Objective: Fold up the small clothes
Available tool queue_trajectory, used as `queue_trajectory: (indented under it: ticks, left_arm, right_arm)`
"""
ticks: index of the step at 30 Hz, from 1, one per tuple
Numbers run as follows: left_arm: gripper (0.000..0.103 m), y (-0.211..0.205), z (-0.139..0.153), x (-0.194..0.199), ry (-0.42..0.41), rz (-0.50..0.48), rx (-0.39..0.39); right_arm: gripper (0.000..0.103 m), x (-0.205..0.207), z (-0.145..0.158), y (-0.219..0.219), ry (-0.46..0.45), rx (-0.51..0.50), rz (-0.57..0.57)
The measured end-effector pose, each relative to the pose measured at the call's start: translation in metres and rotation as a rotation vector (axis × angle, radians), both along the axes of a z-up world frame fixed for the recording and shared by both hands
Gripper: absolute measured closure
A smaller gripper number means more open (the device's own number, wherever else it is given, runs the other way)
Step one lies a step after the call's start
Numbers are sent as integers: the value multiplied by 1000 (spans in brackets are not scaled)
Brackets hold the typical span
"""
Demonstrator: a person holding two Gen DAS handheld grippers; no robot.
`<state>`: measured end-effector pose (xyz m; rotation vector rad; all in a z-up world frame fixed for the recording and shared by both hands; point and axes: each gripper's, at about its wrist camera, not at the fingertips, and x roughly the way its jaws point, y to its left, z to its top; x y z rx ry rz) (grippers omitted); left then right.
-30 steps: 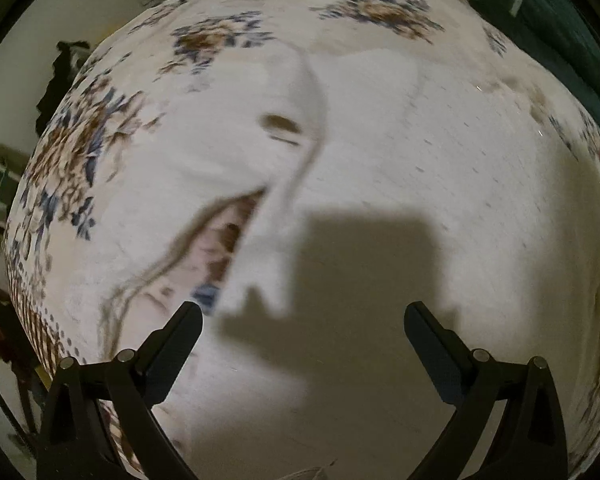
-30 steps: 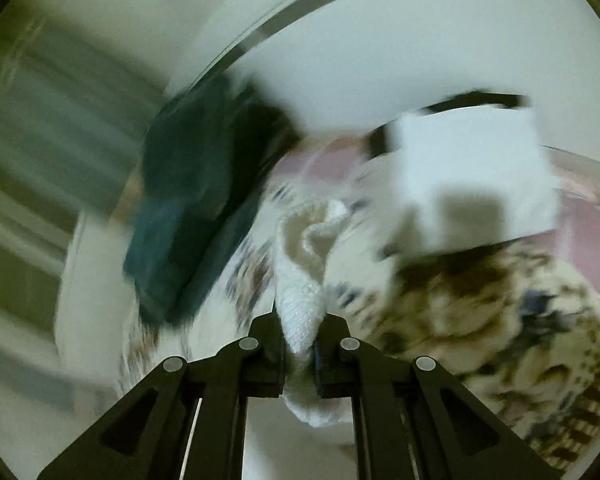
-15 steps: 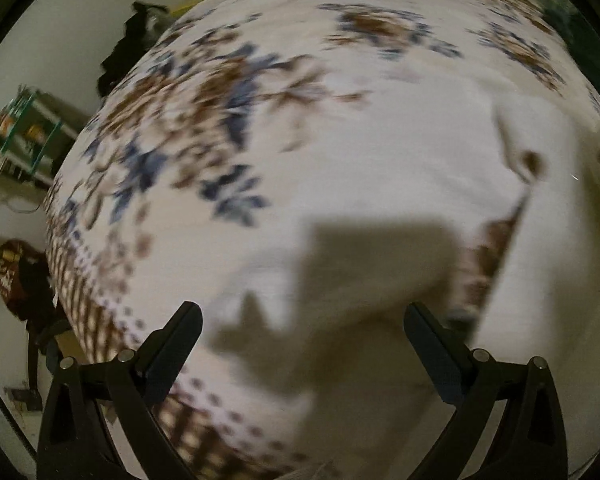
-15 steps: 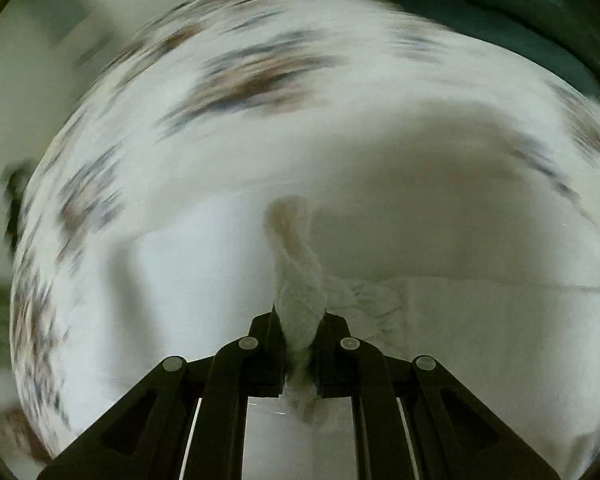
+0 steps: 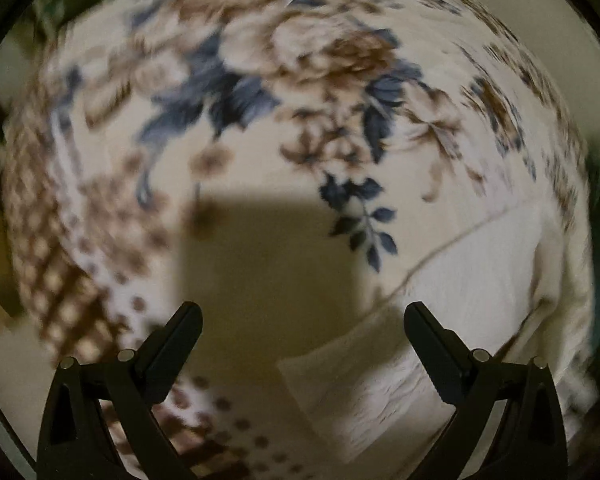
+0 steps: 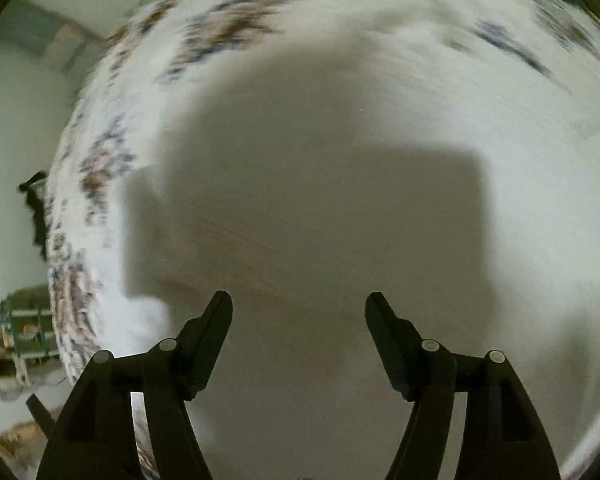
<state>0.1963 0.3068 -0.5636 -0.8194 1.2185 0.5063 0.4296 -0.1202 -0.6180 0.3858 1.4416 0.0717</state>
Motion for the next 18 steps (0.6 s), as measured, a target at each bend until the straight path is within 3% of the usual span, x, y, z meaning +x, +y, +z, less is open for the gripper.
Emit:
queue_trajectory:
  ticks: [3,5,7,8,9,11,14,18]
  left_arm:
    - [1,-7,-21,9,-20,6,-132]
    - [1,-32,-24,23,-19,-86,-112]
    - [26,-62,-18,38,35,-240,14]
    - [66,-69,-16,40,52,-289,51]
    - [94,-76,-13,43,72,-344,79]
    - [94,-71,-3,41,52,-360,61]
    - [94,-41,23,39,23,-341,98]
    - [94,27,45,37,-2,-211,171]
  right_arm:
    - [32,-27,-11,-24,67,-20,-84]
    - [32,-37,-21,-44,113,-44,-117]
    - [32,-47,-27,-54,139,-66,-138]
    - [32,-51,-26,-58,147,-70,-140]
    - [32,-53,-26,-59,152,-72,-141]
    - [32,-56,-26,-54,153,-71,-134]
    - [32,-55,-27,-37,148,-67,-121]
    - [32,-46,-24,-5,130,-62,-76]
